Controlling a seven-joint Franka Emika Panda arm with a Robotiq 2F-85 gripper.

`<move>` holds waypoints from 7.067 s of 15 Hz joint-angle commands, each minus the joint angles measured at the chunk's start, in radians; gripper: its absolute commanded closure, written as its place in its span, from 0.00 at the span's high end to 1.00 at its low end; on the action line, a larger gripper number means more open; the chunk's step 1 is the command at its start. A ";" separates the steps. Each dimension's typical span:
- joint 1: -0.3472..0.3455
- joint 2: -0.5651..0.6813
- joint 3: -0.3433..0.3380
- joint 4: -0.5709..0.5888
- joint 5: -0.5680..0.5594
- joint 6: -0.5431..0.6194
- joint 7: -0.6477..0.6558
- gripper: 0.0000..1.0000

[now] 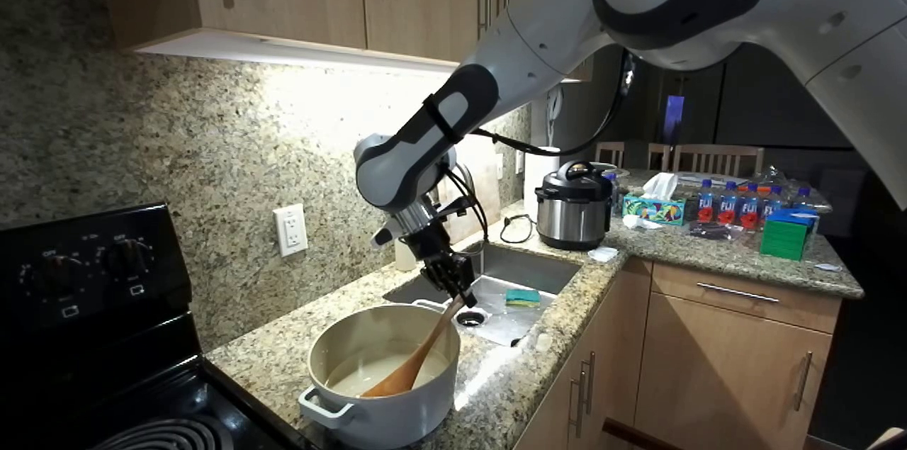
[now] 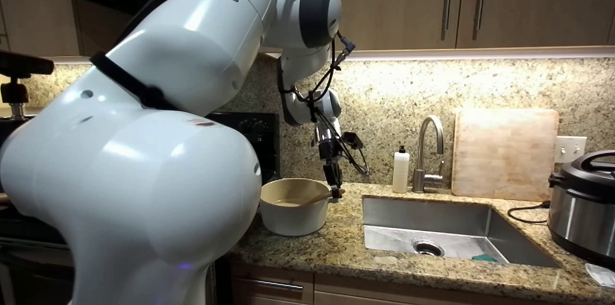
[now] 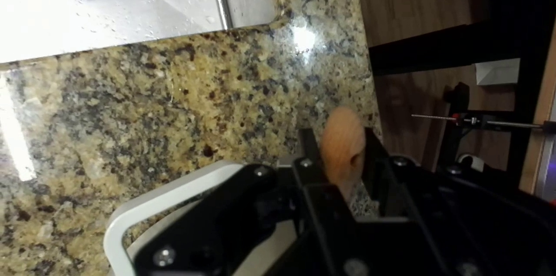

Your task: Use the wooden spoon to stir the water in the pot.

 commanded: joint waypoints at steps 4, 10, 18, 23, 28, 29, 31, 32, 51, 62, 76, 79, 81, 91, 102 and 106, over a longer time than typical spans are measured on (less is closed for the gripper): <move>0.002 -0.078 -0.004 -0.071 -0.010 0.027 0.076 0.09; -0.008 -0.175 -0.015 -0.151 -0.018 0.065 0.166 0.09; 0.077 -0.183 -0.021 -0.154 -0.130 -0.039 0.462 0.09; 0.120 -0.158 -0.002 -0.128 -0.160 -0.101 0.622 0.09; 0.132 -0.175 0.033 -0.168 -0.209 -0.134 0.571 0.09; 0.132 -0.190 0.041 -0.192 -0.228 -0.129 0.563 0.09; 0.132 -0.222 0.060 -0.251 -0.271 -0.113 0.550 0.09; 0.131 -0.234 0.070 -0.276 -0.288 -0.109 0.551 0.09; 0.115 -0.167 0.056 -0.141 -0.285 -0.188 0.770 0.09; 0.171 -0.099 0.104 -0.135 -0.360 -0.273 0.619 0.09; 0.140 -0.107 0.063 -0.063 -0.364 -0.419 0.745 0.09; 0.163 -0.059 0.063 -0.026 -0.385 -0.417 0.790 0.09; 0.180 -0.024 0.067 -0.004 -0.401 -0.416 0.801 0.09; 0.192 -0.036 0.118 -0.098 -0.484 -0.368 0.740 0.09; 0.106 -0.149 0.097 -0.153 -0.456 -0.313 0.818 0.09; 0.153 -0.117 0.082 -0.126 -0.519 -0.398 0.861 0.09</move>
